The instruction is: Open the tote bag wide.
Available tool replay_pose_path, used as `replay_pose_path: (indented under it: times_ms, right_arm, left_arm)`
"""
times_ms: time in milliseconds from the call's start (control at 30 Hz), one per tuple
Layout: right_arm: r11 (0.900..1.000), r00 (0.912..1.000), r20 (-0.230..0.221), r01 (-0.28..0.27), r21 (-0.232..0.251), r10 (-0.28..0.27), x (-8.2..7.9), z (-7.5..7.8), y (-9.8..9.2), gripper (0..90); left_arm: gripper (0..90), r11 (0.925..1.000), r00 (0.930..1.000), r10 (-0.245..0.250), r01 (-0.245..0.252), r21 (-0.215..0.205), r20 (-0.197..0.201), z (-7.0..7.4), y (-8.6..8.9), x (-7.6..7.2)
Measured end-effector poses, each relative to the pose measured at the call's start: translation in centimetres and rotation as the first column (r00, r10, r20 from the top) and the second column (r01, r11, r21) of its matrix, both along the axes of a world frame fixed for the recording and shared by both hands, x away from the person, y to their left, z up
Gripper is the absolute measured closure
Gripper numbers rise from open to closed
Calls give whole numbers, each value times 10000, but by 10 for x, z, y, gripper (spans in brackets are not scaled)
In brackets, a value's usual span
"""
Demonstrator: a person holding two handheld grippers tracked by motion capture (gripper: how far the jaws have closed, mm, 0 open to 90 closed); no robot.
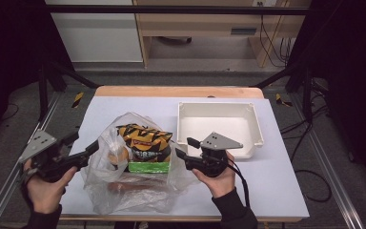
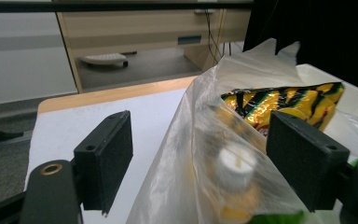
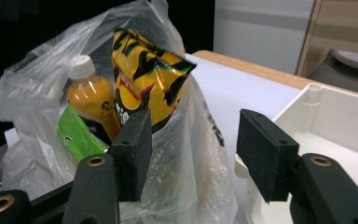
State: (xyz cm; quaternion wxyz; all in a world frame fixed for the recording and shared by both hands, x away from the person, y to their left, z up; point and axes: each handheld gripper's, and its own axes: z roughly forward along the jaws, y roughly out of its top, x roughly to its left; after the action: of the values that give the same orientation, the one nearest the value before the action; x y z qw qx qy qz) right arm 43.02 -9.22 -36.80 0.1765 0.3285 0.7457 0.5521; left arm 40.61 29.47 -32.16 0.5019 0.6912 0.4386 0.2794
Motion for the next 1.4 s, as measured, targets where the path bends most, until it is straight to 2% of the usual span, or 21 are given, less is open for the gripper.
replay_pose_path:
  times_ms: [133, 200, 267, 400, 533, 667, 700, 767, 800, 1000, 1133, 1233, 1300, 1400]
  right_arm:
    - [9997, 9998, -180, -108, -210, 104, 1, -4, 7, 499]
    - [9993, 9996, -240, -140, -351, 132, 1, -6, 10, 507]
    - [9988, 9995, -297, -140, -474, 126, 1, -9, 11, 513]
    - [9979, 9988, -453, -217, -606, 190, 0, -15, 10, 541]
    - [9975, 9982, -554, -256, -661, 219, 1, -19, 11, 565]
    - [9966, 9978, -616, -295, -767, 248, 1, -23, 13, 623]
    - [9964, 9979, -608, -283, -803, 234, 1, -23, 13, 649]
    - [9963, 9979, -610, -279, -811, 230, 1, -24, 13, 670]
    - [9960, 9974, -673, -321, -834, 265, 1, -26, 14, 712]
    - [9949, 9966, -734, -439, -908, 373, -1, -26, 14, 900]
    - [9970, 9977, -612, -321, -703, 278, -1, -23, 10, 881]
    - [9990, 9990, -402, -224, -380, 208, 0, -18, 11, 753]
    - [10000, 9997, -241, -49, -73, 47, 2, -14, 14, 607]
    - [9999, 9999, -154, 47, -157, -50, 6, -14, 22, 533]
  left_arm:
    - [275, 9989, 9987, -280, 295, 372, -423, -5, -16, 21]
    - [316, 9980, 9962, -427, 460, 427, -761, -9, -20, 31]
    - [383, 9965, 9933, -445, 517, 659, -1065, -13, -21, 38]
    - [541, 9970, 9896, -492, 567, 519, -1355, -19, -17, 40]
    - [721, 9940, 9874, -424, 571, 932, -1527, -22, -18, 40]
    - [887, 9925, 9898, -411, 562, 1083, -1368, -21, -18, 38]
    - [900, 9916, 9903, -373, 533, 1181, -1336, -21, -17, 38]
    - [900, 9907, 9914, -306, 470, 1276, -1271, -21, -18, 38]
    - [900, 9894, 9931, -247, 407, 1393, -1148, -20, -16, 37]
    - [900, 9944, 9966, -106, 190, 1036, -814, -15, -6, 34]
    - [900, 9974, 9976, -156, 203, 695, -673, -13, 3, 33]
    - [900, 9984, 9979, -175, 208, 522, -628, -12, 5, 32]
    - [900, 9983, 9979, -226, 258, 530, -605, -12, 3, 32]
    - [900, 9977, 9979, -357, 387, 555, -535, -13, 0, 31]
